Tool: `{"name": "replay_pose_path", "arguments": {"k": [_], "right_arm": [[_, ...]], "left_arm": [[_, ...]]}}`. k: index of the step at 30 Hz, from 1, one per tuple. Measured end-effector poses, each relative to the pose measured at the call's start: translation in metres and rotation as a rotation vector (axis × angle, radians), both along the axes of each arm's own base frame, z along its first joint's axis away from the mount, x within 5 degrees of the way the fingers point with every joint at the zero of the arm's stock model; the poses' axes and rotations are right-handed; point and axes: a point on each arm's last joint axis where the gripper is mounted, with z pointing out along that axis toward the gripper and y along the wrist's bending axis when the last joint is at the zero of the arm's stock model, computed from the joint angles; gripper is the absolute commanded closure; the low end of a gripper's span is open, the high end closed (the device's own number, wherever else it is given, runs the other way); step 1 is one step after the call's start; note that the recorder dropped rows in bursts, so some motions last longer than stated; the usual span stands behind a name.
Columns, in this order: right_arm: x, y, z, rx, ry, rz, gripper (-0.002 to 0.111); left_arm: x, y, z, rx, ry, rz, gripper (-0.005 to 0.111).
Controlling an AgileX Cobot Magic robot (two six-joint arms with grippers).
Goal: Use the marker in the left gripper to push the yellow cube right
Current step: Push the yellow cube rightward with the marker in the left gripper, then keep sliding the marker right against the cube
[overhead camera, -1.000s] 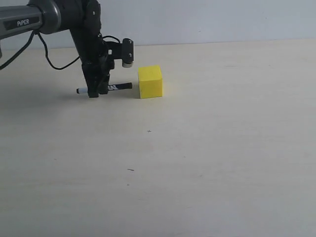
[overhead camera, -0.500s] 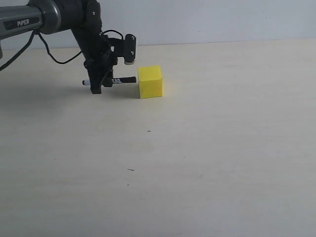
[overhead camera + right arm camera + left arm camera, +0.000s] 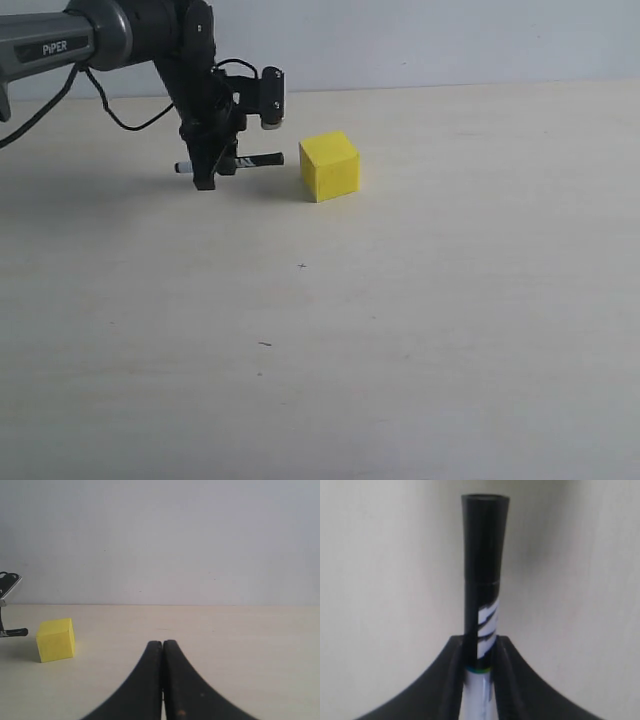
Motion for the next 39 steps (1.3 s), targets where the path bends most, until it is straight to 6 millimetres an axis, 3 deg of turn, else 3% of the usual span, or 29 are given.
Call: {"name": "replay_pose_path", "arguments": {"k": [8,21,27,33,39], "right_arm": [[0.0,0.0,0.0,0.0,0.0,0.0,0.108],[0.0,0.0,0.0,0.0,0.0,0.0,0.108],[0.0,0.0,0.0,0.0,0.0,0.0,0.108],[0.0,0.0,0.0,0.0,0.0,0.0,0.108],[0.0,0.0,0.0,0.0,0.0,0.0,0.108]], "left_arm": [[-0.004,0.004,-0.001,0.024,0.043,0.122,0.107],[-0.016,-0.054,0.003,-0.051,-0.109,0.035,0.107],[-0.008,-0.038,0.003,-0.006,-0.124,0.033,0.107],[-0.011,-0.019,0.001,0.106,-0.011,-0.025,0.107],[-0.009,-0.024,0.024,0.036,0.029,-0.03,0.107]]}}
